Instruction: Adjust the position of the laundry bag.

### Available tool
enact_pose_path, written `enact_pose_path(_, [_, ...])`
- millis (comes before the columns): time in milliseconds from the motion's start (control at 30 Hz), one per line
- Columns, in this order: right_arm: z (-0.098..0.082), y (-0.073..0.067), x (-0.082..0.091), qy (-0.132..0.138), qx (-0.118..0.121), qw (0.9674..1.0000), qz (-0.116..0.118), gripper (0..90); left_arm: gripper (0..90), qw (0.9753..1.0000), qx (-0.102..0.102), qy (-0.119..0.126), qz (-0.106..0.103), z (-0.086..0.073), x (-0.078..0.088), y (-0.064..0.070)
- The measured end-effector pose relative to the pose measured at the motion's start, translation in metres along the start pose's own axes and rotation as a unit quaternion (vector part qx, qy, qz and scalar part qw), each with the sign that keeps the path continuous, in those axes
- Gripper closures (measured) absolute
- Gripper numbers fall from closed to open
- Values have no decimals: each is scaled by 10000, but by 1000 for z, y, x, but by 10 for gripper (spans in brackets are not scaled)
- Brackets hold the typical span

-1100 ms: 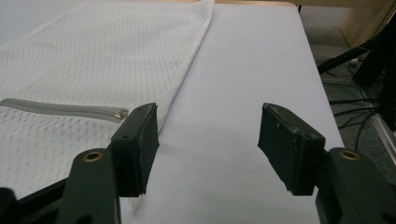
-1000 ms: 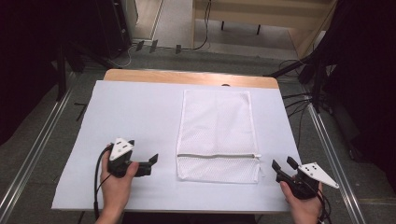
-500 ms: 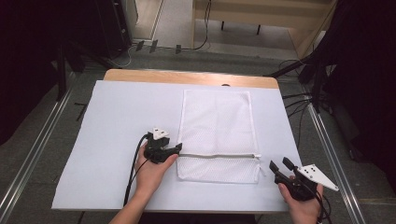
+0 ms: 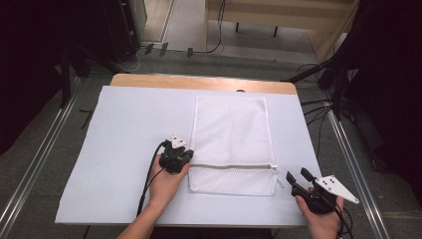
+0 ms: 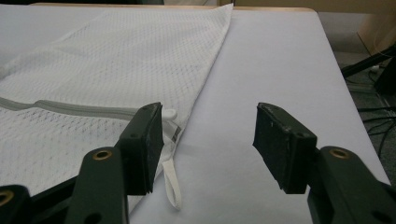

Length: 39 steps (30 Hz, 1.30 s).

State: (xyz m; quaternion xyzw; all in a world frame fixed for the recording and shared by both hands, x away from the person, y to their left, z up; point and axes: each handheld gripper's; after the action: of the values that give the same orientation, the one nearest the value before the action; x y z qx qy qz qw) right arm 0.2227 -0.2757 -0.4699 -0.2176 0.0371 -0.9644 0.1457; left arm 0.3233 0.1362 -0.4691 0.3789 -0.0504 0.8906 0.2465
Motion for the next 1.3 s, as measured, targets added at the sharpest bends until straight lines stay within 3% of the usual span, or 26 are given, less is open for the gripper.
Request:
enact_pose_path(100, [0,0,0,-22,-33,10000,24,426,900,9999,52,6,-143,-1,2,-4])
enact_pose_path(333, [0,0,0,-43,-13,10000,82,417,900,9995,201,141,-179,-11,19,-15])
enact_pose_path(633, [0,-6,-1,-58,78,9998,175,407,900,9987,447,261,35,-39,48,-41])
enact_pose_path(900, [-1,-12,-2,-55,121,9997,222,395,900,9977,570,330,156,-53,72,-54])
enact_pose_path(1000, [-1,-14,-2,-56,170,9995,259,393,900,9978,528,309,252,-59,80,-56])
enact_pose_path(1167, [-1,-19,-1,-30,195,9994,300,401,900,9969,661,363,209,-65,88,-62])
enact_pose_path(1233, [-1,-21,-1,4,130,9989,446,441,899,9967,663,414,207,-66,89,-63])
enact_pose_path(1300, [-1,-22,-2,48,55,9981,604,447,812,9964,620,532,226,-68,91,-63])
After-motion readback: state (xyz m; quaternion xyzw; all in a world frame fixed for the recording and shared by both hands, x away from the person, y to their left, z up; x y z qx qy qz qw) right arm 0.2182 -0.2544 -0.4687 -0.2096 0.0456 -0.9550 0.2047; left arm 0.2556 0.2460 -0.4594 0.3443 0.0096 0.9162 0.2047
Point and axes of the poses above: each handheld gripper's, and its own axes: x roughly backward along the jaws, z roughly out of its top, y roughly to its right, and after that the axes turned 1 degree about -x, right-handed
